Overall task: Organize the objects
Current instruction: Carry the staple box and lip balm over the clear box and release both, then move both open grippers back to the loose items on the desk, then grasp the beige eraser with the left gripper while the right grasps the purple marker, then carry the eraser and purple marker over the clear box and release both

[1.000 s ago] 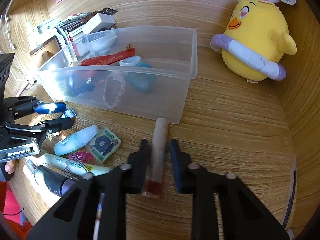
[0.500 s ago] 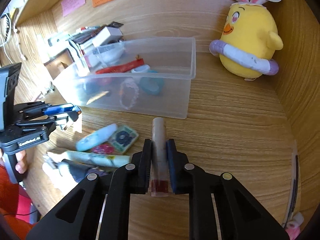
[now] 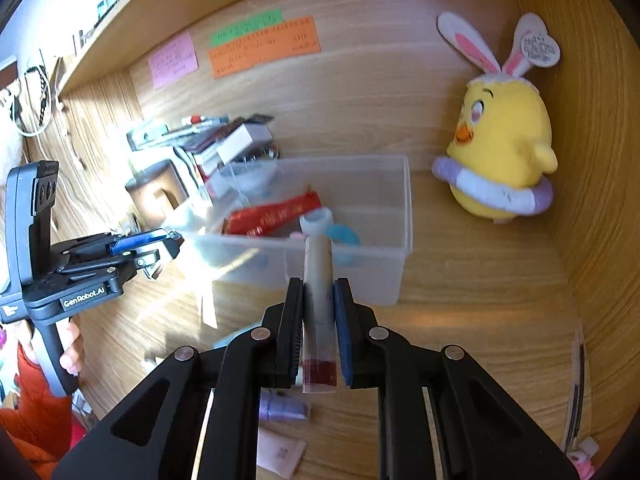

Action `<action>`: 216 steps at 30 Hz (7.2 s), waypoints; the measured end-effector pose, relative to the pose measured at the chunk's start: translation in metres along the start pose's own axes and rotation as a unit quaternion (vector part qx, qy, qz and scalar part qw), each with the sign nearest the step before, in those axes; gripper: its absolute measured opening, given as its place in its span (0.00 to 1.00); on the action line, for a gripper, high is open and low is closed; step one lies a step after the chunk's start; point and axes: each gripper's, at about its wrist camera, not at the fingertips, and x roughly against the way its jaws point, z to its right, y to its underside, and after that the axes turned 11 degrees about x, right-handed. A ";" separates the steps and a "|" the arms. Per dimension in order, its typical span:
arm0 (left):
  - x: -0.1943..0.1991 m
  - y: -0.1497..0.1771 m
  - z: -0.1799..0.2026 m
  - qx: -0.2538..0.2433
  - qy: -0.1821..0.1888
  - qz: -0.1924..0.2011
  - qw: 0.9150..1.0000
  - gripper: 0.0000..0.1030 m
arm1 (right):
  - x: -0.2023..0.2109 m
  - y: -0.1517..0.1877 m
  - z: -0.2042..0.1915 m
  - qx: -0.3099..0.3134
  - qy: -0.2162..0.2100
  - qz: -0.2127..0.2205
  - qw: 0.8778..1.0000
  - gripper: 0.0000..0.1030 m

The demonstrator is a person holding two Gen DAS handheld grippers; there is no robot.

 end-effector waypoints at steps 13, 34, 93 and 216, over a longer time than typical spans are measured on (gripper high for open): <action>0.006 -0.033 0.006 0.000 -0.012 0.040 0.999 0.27 | -0.010 -0.048 0.000 0.022 0.009 0.035 0.999 0.13; -0.061 -0.042 -0.015 0.033 -0.042 -0.020 0.998 0.27 | -0.093 -0.079 0.000 0.047 0.006 -0.021 0.999 0.13; -0.004 0.038 -0.010 0.001 -0.038 -0.051 0.998 0.87 | -0.019 0.015 -0.044 0.063 0.012 -0.059 0.996 0.79; -0.073 -0.035 -0.014 0.064 -0.004 -0.033 0.997 0.22 | -0.082 -0.062 0.029 0.038 0.083 -0.015 0.996 0.23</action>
